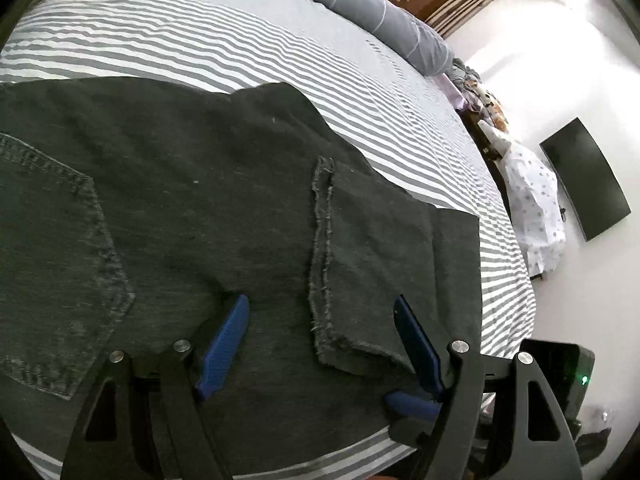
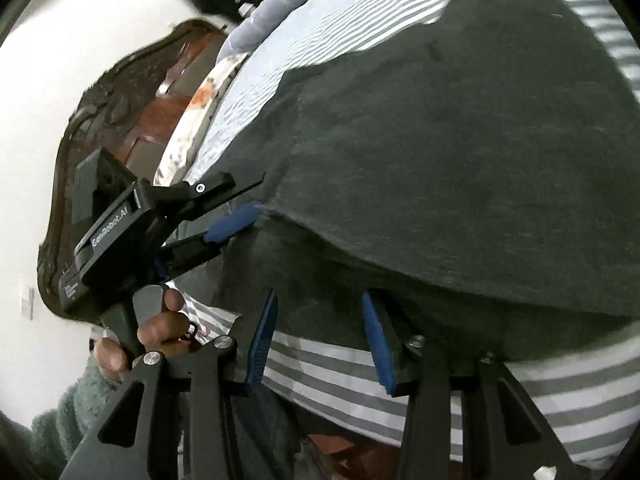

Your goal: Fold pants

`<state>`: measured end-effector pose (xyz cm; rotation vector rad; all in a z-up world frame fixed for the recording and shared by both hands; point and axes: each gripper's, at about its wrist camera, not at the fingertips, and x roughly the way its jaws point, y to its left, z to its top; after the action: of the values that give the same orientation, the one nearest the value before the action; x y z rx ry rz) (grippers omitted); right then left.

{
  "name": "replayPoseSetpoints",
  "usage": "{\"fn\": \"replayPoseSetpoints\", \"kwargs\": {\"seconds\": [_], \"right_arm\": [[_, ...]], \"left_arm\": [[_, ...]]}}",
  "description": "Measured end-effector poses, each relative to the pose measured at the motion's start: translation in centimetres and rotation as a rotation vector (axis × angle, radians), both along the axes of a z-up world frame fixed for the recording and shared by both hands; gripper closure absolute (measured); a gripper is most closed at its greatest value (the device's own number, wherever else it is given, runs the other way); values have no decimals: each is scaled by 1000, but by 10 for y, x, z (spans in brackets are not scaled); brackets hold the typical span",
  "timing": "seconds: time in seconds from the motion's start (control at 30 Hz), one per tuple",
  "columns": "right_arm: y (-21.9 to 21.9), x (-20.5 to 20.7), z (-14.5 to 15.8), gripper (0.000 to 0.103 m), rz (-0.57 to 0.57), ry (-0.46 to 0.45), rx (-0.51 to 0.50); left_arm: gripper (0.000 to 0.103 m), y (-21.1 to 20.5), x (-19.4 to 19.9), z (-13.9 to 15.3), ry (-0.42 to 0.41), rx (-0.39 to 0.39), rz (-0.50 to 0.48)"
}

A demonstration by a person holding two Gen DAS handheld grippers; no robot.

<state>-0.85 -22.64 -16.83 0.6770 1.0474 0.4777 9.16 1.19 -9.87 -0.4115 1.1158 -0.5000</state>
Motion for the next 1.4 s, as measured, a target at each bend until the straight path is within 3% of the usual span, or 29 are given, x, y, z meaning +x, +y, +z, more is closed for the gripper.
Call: {"fn": "replayPoseSetpoints", "kwargs": {"seconds": [0.27, 0.33, 0.5, 0.6, 0.7, 0.8, 0.83, 0.87, 1.07, 1.4], "right_arm": [[-74, -17, 5, 61, -190, -13, 5], [-90, -21, 3, 61, -231, -9, 30], [-114, -27, -9, 64, -323, 33, 156], [-120, -31, -12, 65, -359, 40, 196], [-122, -32, -8, 66, -369, 35, 188], [-124, -36, -6, 71, -390, 34, 164], [-126, -38, -7, 76, -398, 35, 154], [-126, -40, -7, 89, -405, 41, 128], [-120, -41, 2, 94, -368, 22, 58], [-89, -32, 7, 95, -253, 19, 42]], "left_arm": [[29, -23, -8, 0, -8, 57, -14], [35, -31, -12, 1, -21, 93, -15], [71, -43, -19, -1, -21, 161, -5], [88, -40, -20, -2, -2, 158, 25], [94, -36, -19, -4, 16, 130, 39], [97, -39, -21, -2, 4, 133, 41], [98, -39, -23, -1, -3, 133, 41], [98, -40, -25, 0, -12, 136, 43], [98, -40, -36, 8, -50, 141, 38], [98, -14, -38, 14, -90, 166, 65]]}}
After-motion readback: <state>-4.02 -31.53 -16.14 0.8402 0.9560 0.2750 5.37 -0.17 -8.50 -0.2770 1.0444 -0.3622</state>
